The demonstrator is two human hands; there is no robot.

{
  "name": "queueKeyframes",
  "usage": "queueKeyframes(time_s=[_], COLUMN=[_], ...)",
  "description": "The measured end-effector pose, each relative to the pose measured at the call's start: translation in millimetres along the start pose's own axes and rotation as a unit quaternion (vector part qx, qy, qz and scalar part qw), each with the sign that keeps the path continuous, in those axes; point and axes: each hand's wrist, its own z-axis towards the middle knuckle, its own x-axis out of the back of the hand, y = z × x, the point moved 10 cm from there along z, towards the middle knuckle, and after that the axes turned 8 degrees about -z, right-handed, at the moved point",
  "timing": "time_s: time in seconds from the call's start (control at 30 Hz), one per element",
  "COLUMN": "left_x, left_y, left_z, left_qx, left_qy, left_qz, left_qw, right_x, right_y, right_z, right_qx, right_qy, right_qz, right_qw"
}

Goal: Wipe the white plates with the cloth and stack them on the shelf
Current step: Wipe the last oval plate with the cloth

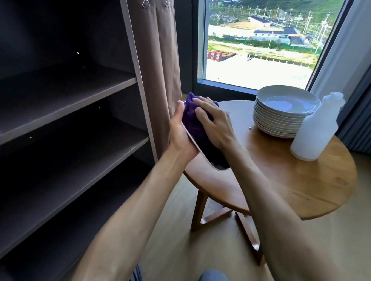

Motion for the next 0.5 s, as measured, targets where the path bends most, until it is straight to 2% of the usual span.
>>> queueKeyframes(time_s=[0.1, 0.23, 0.33, 0.5], left_x=[11.5, 17.4, 18.4, 20.3], left_y=[4.9, 30.7, 44.5, 33.2], left_z=[-1.4, 10.7, 13.0, 2.5], left_qx=[-0.030, -0.042, -0.056, -0.035], left_qy=[0.048, 0.060, 0.081, 0.079], left_qz=[0.017, 0.028, 0.043, 0.083], left_qw=[0.998, 0.997, 0.994, 0.993], right_x=[-1.0, -6.5, -11.1, -5.0], right_y=[-14.0, -15.8, 9.2, 48.5], right_z=[4.0, 0.3, -5.5, -28.3], right_qx=[-0.015, -0.020, -0.065, -0.180], right_qy=[0.055, 0.033, 0.018, 0.130], right_qz=[0.037, 0.078, 0.042, 0.031], right_qw=[0.998, 0.996, 0.997, 0.975])
